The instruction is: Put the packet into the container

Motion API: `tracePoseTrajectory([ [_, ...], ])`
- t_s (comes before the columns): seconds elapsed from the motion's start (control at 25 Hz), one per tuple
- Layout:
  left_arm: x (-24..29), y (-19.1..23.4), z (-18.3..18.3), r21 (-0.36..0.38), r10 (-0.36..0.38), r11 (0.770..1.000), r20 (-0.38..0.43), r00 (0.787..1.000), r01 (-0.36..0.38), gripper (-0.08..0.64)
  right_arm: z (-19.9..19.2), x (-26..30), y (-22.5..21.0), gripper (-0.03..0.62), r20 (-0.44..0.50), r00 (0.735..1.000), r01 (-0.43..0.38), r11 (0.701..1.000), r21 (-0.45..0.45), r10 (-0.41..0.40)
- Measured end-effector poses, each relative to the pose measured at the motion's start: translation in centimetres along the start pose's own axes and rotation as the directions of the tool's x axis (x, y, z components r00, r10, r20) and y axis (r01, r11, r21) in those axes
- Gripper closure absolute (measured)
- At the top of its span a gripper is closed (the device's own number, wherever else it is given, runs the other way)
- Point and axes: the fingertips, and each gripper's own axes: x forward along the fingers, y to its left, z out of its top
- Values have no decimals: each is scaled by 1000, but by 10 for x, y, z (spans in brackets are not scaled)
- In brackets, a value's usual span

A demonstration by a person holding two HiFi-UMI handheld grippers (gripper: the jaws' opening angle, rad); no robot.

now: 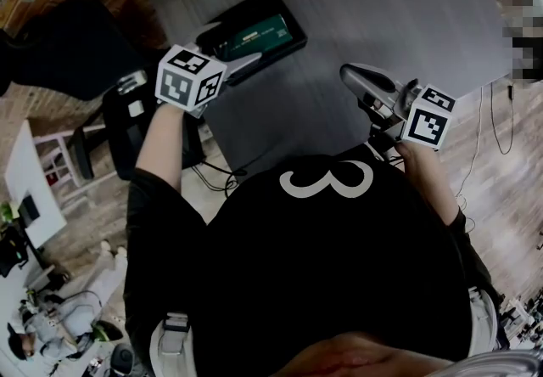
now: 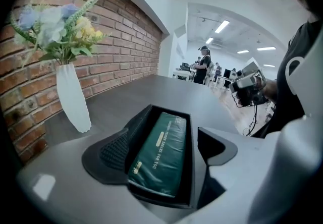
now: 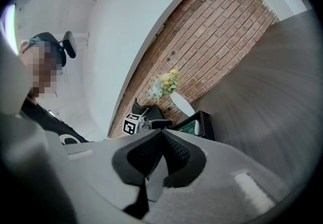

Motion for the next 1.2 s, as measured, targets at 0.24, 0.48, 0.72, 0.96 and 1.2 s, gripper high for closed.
tracePoseTrajectory([
  [0.24,-41,-10,30,-130,61,991,145,988,-43,232,17,4,10,591,23,1000,0,998,-67,2],
  [0.48,-91,-47,56,-231,107,972,326,939,-31,354,31,16,35,591,5,998,-57,975,-216,59],
  [0.72,-116,-97,69,-274,81,961,414,907,39,466,36,28,61,591,-12,992,-122,948,-295,124],
  [0.96,-127,-121,63,-346,131,937,454,881,40,548,21,40,80,591,-60,981,-194,936,-294,184],
  [1.2,-129,-126,57,-367,164,930,460,873,19,548,3,52,89,591,-97,972,-232,929,-288,212],
])
